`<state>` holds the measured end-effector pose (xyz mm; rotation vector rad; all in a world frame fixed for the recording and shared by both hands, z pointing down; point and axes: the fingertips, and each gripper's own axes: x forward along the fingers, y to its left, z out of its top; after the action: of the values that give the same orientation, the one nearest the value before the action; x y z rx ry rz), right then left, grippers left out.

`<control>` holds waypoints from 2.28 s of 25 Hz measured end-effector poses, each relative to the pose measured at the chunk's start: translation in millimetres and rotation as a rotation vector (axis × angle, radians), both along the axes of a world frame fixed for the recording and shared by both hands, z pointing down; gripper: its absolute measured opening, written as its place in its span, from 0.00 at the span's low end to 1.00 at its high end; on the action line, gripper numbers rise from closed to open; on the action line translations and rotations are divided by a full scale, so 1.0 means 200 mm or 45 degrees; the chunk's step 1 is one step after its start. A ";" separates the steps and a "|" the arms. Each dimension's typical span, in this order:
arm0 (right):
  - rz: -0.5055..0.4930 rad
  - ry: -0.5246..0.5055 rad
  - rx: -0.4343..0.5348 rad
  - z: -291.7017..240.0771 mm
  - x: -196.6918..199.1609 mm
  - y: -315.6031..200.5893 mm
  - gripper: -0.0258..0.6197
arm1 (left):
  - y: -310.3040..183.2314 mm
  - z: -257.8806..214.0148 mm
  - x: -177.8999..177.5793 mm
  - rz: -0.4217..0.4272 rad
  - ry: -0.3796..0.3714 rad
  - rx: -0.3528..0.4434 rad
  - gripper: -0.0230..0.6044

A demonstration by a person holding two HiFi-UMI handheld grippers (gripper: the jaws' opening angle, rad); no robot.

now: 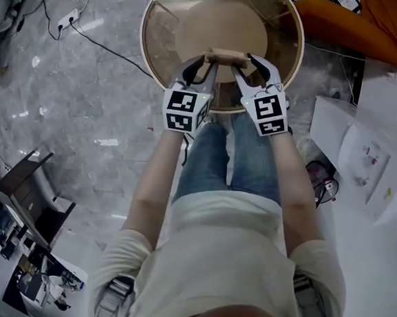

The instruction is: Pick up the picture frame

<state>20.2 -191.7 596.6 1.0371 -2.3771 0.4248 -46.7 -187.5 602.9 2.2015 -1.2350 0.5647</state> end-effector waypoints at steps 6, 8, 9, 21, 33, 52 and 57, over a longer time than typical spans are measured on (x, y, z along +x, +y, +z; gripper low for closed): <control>0.005 0.013 0.056 -0.23 -0.06 0.17 0.31 | 0.16 -0.22 -0.06 0.007 0.015 0.040 0.21; -0.001 0.026 0.077 -0.30 -0.07 0.21 0.31 | 0.21 -0.29 -0.07 0.007 0.021 0.052 0.21; -0.002 0.031 0.086 -0.33 -0.07 0.24 0.31 | 0.23 -0.32 -0.08 0.005 0.025 0.057 0.21; -0.002 0.044 0.188 -0.80 -0.12 0.54 0.31 | 0.53 -0.77 -0.13 -0.034 0.064 0.123 0.21; 0.019 0.019 0.274 -1.11 -0.14 0.77 0.30 | 0.75 -1.09 -0.15 0.011 0.064 0.201 0.21; -0.009 0.000 0.317 -1.21 -0.28 0.81 0.30 | 0.80 -1.20 -0.29 0.001 0.052 0.257 0.21; -0.005 -0.003 0.320 -1.21 -0.29 0.80 0.30 | 0.78 -1.20 -0.30 0.001 0.054 0.258 0.21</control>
<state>-38.0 -32.7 355.4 1.1397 -2.4796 0.1269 -106.3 -31.8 363.1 2.3672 -1.3200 0.4062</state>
